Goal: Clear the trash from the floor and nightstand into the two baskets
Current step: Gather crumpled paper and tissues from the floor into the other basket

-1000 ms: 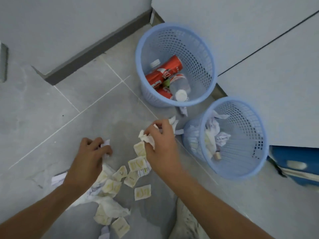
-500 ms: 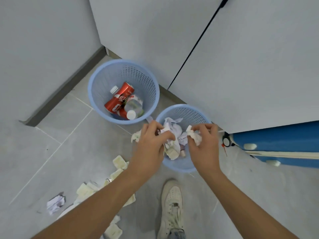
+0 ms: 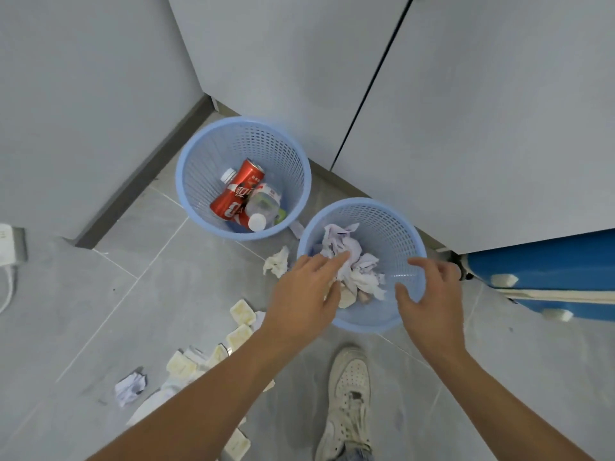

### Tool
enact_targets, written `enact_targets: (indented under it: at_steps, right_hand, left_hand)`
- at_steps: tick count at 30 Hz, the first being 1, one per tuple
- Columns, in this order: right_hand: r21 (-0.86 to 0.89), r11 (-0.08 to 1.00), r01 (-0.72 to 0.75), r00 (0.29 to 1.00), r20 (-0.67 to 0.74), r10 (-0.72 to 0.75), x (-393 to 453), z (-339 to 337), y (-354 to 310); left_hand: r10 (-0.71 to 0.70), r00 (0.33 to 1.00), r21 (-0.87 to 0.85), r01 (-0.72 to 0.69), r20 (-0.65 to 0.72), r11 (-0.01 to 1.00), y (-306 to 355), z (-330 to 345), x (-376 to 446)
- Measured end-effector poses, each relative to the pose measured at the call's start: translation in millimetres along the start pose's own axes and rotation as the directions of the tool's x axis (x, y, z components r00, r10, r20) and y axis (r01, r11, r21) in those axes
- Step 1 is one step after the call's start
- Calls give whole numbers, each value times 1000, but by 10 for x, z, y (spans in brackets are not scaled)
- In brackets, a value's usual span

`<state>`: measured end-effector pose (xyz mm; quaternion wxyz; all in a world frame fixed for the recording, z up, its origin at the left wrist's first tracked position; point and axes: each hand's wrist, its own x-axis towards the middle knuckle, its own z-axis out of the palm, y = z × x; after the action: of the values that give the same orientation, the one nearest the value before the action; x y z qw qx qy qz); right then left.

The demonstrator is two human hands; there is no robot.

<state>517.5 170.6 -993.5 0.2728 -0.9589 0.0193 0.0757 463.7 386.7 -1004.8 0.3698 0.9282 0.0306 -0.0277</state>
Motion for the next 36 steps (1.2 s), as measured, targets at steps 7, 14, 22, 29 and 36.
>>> enact_targets:
  at_steps: [7,14,22,29,36]
  right_hand:
    - [233,733,-639,768,247,591,222,131,303]
    - [120,733,-670,741,176,648,202,-36,761]
    - [-319,766,-559,811,-15,585,143,-516,718]
    - [-15,929,369,913,192,-360,-2,368,-738]
    - [-148,960,238,855,501,-135,635,2007,-840]
  left_hand:
    - [-509,855,-314,513,103,799,-440,-55,-17]
    - [-439,864,-322,501,248,804,-69,408,52]
    - [-412,860,-331,500,303,800,334,723,51]
    - [-543,830,-145,557,127,818,-751,423,-253]
    - [-444,891,157,427,94,891,-1592,630,-171]
